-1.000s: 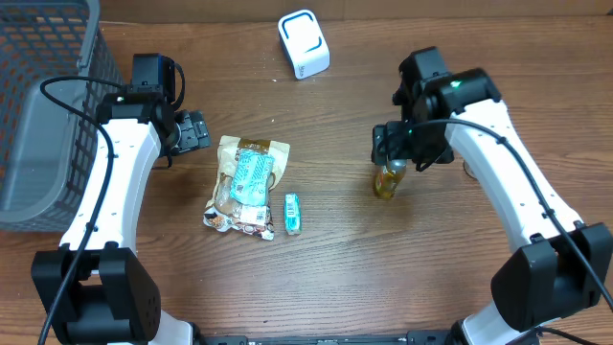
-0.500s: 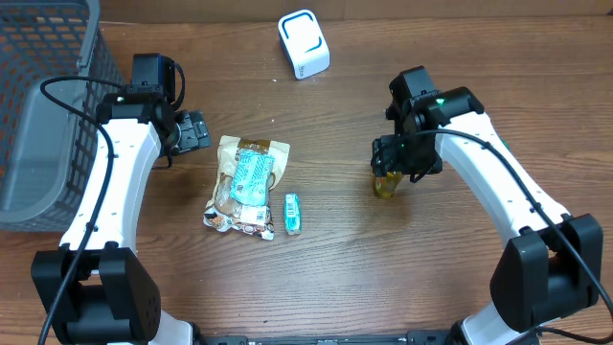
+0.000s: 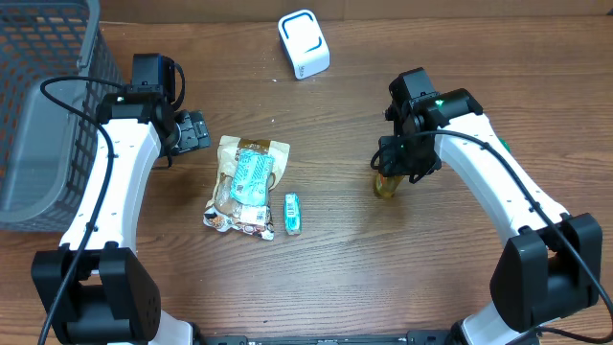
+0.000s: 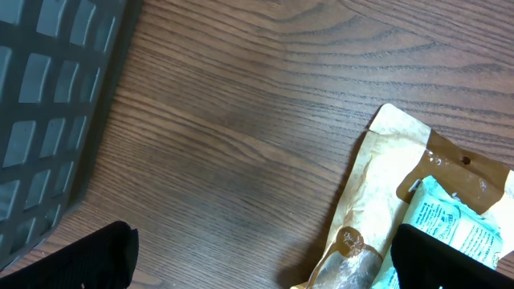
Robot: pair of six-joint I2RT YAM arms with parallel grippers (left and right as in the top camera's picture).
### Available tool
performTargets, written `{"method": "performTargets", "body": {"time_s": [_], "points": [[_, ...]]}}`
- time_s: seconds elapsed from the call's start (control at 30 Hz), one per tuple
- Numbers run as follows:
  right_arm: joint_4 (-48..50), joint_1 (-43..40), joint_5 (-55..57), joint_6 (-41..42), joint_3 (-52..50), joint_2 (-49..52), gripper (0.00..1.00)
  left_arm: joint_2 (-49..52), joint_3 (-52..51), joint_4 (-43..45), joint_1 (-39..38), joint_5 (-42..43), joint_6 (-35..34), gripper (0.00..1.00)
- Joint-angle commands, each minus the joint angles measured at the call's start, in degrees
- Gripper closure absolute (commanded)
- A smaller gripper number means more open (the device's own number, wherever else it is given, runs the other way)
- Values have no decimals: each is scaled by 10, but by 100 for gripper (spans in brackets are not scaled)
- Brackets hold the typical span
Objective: Scan the item barcode
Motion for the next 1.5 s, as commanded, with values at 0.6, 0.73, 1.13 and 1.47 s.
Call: {"method": "performTargets", "body": {"time_s": [0.6,0.73,1.13,1.47], "points": [[42,39,-45,63,-4,-6,65,-2,8,1,-1,-2,11,0],[47,59,-45,63,-4,-6,65,-2,8,1,-1,-2,11,1],[53,82,-30,76,-5,-6,63,-2,8,1,-1,-2,11,0],[55,82,-30,75,-5,-6,34,-2,8,1,-1,-2,11,0]]}}
